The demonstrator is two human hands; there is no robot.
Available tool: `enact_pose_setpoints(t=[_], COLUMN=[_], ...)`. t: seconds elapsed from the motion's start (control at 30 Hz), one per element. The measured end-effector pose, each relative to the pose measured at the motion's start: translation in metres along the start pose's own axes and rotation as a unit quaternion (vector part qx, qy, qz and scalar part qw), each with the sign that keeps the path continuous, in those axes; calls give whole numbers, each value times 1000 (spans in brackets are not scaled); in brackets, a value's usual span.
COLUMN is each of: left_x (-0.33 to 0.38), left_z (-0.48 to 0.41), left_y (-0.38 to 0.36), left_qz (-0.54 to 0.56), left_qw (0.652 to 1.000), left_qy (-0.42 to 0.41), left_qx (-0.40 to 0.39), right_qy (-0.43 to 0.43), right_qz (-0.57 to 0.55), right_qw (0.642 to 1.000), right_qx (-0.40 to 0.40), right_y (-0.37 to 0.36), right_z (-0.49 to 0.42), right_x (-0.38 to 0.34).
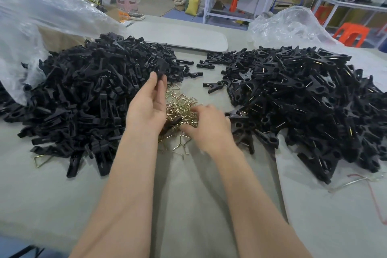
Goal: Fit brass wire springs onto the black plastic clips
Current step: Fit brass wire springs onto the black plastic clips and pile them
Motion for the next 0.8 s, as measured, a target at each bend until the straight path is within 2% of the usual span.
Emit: enact_pose_setpoints(t=[0.07, 0.23, 0.37, 0.43, 0.5, 0.57, 0.6, 0.63, 0.7, 0.8], left_x=[-5, -13, -19, -20, -23, -28, -31, -34, -41, -53], left_z=[4, 5, 4, 7, 8, 8, 7, 5, 5, 11], left_y=[-2, -3, -5, -9, -11, -11, -11, -11, -13, -17], left_qz=[31, 66, 37, 55, 57, -6, -75, -168, -331, -401], left_qw=[999, 996, 995, 993, 991, 994, 993, 983, 941, 906], left_qy=[27, 61, 85, 99, 109, 99, 78, 46, -6, 19], left_qx=[-14, -8, -21, -44, -56, -53, -50, -51, -75, -137], right_qy=[12, -16, 39, 28, -17, -60, -70, -75, -67, -41], right_qz=[11, -103, -135, -232, -384, -530, -567, -578, -557, -498], right_qw=[999, 992, 987, 965, 913, 836, 811, 804, 818, 857], right_qx=[37, 71, 82, 120, 139, 128, 124, 122, 124, 127], right_y=[-4, 5, 5, 12, 19, 23, 25, 27, 29, 30], right_z=[-2, -3, -1, -2, -3, -4, -3, -3, -4, -3], right_x=[-6, 2, -5, -3, 5, 14, 17, 20, 22, 20])
Point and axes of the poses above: each hand's wrist, its own z-axis away from the middle knuckle, its own y-axis out of the back of the hand, x = y × z, the point moved 5 cm from there along -z, towards the middle knuckle, and after that the axes turned 3 degrees about -z, right-handed, at the moved point
